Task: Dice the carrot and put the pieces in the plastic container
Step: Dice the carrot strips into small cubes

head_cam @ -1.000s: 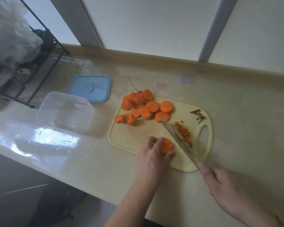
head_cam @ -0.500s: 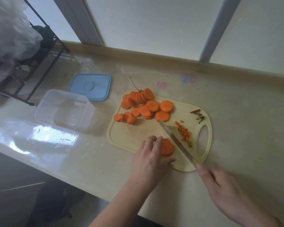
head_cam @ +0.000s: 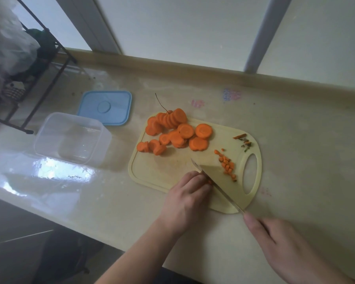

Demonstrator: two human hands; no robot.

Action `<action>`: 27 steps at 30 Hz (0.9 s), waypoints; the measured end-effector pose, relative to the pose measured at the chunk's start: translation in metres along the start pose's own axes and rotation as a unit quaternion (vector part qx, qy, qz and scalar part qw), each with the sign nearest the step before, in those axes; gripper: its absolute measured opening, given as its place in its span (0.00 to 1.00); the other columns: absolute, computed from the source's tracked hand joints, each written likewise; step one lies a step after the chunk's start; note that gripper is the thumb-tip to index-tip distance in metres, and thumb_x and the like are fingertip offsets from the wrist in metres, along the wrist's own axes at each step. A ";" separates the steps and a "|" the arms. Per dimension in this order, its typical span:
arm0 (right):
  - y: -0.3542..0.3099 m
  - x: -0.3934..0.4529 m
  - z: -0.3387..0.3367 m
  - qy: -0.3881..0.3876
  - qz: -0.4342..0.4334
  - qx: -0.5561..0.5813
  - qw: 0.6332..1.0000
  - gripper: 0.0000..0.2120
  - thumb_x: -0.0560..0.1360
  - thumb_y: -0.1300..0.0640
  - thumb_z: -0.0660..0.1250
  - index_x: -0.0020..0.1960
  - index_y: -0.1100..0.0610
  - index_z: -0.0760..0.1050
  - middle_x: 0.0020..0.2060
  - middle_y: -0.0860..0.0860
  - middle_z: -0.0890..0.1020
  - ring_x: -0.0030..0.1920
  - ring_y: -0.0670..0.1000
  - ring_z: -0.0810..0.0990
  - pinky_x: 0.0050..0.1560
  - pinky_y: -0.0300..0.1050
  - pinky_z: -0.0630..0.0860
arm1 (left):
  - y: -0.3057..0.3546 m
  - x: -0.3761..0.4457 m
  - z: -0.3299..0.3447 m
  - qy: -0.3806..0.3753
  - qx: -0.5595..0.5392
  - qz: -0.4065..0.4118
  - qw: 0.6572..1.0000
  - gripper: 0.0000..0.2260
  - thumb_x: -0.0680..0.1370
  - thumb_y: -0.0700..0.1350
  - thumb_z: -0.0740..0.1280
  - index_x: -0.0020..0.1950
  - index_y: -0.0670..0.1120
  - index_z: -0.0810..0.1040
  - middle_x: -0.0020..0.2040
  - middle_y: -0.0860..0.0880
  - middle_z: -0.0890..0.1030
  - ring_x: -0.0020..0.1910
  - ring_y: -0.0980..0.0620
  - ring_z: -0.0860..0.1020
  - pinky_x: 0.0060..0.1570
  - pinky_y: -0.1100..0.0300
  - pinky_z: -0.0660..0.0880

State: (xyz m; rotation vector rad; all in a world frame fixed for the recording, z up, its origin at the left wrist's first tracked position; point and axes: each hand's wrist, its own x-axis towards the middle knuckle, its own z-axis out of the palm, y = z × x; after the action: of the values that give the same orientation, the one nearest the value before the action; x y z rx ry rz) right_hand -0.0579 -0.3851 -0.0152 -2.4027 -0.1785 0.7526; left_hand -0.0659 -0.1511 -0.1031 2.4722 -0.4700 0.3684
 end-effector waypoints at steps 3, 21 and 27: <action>0.003 -0.003 -0.002 0.016 0.004 -0.008 1.000 0.38 0.64 0.20 0.39 0.39 0.54 0.66 0.29 0.51 0.76 0.30 0.47 0.75 0.33 0.41 0.68 | -0.003 -0.001 0.000 -0.009 -0.007 -0.001 1.000 0.07 0.82 0.39 0.68 0.57 0.40 0.84 0.60 0.44 0.81 0.62 0.42 0.78 0.59 0.53 0.77; -0.009 0.030 0.007 0.027 -0.023 0.010 0.999 0.35 0.68 0.25 0.42 0.28 0.57 0.61 0.22 0.47 0.70 0.24 0.47 0.69 0.28 0.42 0.63 | -0.001 -0.002 0.003 0.036 -0.012 -0.005 0.999 0.07 0.78 0.37 0.74 0.55 0.38 0.84 0.54 0.42 0.81 0.57 0.41 0.79 0.55 0.51 0.78; -0.012 0.012 0.002 0.041 -0.053 0.004 0.998 0.24 0.76 0.32 0.47 0.34 0.48 0.66 0.22 0.48 0.65 0.24 0.47 0.65 0.28 0.40 0.62 | 0.003 -0.005 0.002 0.047 -0.010 -0.005 0.999 0.08 0.76 0.36 0.76 0.54 0.38 0.84 0.53 0.43 0.81 0.55 0.41 0.79 0.55 0.52 0.77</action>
State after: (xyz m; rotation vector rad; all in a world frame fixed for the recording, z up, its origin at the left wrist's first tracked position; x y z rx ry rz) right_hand -0.0482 -0.3703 -0.0152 -2.3901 -0.2660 0.6053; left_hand -0.0716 -0.1531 -0.1054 2.4250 -0.4214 0.4707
